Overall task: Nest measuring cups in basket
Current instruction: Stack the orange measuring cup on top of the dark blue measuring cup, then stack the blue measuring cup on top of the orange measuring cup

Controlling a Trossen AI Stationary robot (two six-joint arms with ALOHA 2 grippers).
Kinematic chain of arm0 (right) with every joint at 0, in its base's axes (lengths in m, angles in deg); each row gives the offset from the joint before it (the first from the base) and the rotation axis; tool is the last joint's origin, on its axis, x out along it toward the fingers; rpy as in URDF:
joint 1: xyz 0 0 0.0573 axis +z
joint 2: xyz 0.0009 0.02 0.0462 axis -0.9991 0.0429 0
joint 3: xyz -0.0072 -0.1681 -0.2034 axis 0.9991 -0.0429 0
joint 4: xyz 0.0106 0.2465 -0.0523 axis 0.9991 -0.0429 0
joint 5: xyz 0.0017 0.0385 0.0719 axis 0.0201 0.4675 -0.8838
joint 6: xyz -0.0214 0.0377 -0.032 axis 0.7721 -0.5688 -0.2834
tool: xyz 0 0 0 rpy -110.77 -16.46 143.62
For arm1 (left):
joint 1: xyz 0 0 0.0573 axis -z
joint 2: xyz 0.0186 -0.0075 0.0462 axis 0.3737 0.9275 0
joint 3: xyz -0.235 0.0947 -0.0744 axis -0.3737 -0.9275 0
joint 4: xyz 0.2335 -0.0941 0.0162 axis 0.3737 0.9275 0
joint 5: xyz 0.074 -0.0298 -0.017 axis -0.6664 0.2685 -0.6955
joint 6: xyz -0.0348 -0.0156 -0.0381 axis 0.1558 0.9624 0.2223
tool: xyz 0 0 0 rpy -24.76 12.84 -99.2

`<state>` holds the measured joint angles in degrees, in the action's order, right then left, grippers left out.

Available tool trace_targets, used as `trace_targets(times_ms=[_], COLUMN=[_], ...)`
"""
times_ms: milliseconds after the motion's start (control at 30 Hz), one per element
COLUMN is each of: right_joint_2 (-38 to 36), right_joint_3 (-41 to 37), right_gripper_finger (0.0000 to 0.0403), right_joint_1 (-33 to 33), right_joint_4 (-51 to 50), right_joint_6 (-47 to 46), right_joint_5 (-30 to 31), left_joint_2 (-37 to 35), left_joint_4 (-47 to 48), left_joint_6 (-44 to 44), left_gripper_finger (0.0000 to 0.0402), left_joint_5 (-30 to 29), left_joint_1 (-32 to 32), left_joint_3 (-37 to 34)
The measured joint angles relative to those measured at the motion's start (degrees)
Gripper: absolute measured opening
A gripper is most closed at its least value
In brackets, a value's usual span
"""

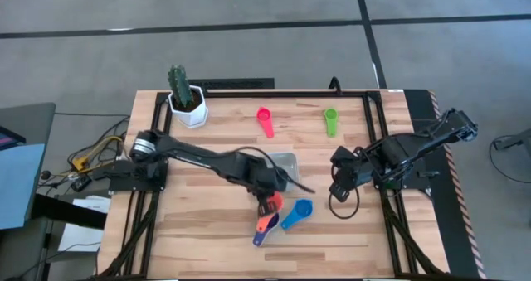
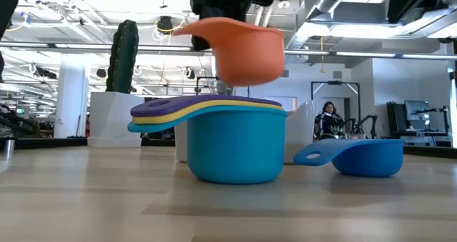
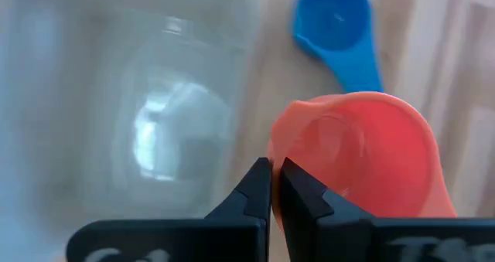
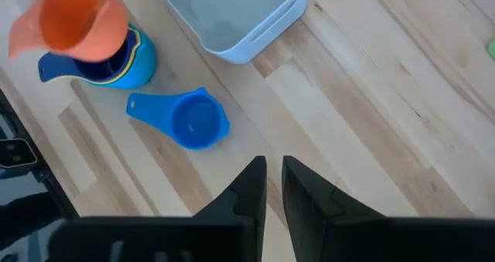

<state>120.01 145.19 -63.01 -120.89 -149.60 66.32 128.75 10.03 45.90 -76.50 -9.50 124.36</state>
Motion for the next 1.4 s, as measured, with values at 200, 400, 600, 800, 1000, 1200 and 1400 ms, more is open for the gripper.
trace_targets(times_ms=[200, 400, 600, 800, 1000, 1200, 1400], right_joint_2=[0.0, 0.0, 0.0, 0.02, 1.96, 3.37, 3.87], right_joint_3=[0.0, 0.0, 0.0, 0.0, -0.81, -11.19, -20.7], right_gripper_finger=[0.0065, 0.0065, 0.0072, 0.0102, 0.0144, 0.0201, 0.0229], right_joint_1=[0.61, 0.5, 0.46, 1.13, 2.92, 2.12, 1.87], right_joint_4=[0.15, 0.53, 0.53, 0.26, 1.76, 16.95, 33.85], right_joint_6=[-1.46, -1.31, -1.3, -2.61, -5.84, -8.72, -8.01], right_joint_5=[0.0, 0.0, 0.0, 0.34, 4.39, -1.13, -2.36], left_joint_2=[2.81, 3.14, 3.94, 4.97, 4.95, 2.17, -3.87], left_joint_4=[-0.27, -0.53, -0.59, 0.59, 5.94, 10.5, 10.64], left_joint_6=[1.04, 3.23, 5.0, 6.78, 9.1, 8.82, 8.81], left_gripper_finger=[0.0001, 0.0017, 0.006, 0.0096, 0.0109, 0.0103, 0.0079], left_joint_5=[2.58, -0.3, -2.82, -1.99, -4.67, -14.28, -18.85], left_joint_1=[2.45, 3.87, 4.45, 4.48, 3.79, 3.37, 2.48], left_joint_3=[0.11, 0.17, 0.22, 0.15, 3.62, 4.47, -0.06])
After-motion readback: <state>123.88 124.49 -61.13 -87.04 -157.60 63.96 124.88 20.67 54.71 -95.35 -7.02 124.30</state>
